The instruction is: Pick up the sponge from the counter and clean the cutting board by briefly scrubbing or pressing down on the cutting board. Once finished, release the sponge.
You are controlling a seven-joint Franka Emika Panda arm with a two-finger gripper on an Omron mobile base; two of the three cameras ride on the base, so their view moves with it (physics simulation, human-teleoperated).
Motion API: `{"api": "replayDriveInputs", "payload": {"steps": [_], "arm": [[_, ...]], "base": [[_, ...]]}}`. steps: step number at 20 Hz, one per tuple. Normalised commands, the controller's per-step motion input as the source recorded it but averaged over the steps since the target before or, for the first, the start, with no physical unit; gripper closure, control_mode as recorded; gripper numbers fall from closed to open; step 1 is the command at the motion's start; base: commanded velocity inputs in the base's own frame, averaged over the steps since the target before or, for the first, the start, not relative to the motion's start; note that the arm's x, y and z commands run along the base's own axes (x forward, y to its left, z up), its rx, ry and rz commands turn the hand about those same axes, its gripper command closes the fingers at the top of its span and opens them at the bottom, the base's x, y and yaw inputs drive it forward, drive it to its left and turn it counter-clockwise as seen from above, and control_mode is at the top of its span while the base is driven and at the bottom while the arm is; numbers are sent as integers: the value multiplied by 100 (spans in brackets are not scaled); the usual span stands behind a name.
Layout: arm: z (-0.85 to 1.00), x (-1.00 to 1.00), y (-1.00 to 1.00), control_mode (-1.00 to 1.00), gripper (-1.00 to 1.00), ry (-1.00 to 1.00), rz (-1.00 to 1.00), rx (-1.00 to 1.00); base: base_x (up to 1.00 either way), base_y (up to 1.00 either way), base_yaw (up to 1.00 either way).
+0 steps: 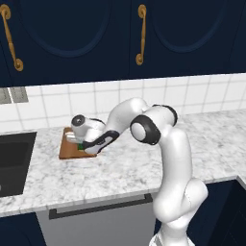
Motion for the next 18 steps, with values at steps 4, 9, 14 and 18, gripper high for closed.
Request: {"api": "replayDriveInputs", "payload": {"steps": [4, 9, 14, 18], "arm": [[-39, 62, -17, -100, 100, -13, -13, 0], [-46, 77, -17, -100, 100, -10, -17, 0], [-53, 70, -39, -100, 100, -3, -12, 0], [-59, 62, -56, -100, 100, -5, -10, 0]], "base": [[0, 0, 0], [0, 0, 0], [0, 0, 0], [0, 0, 0]]}}
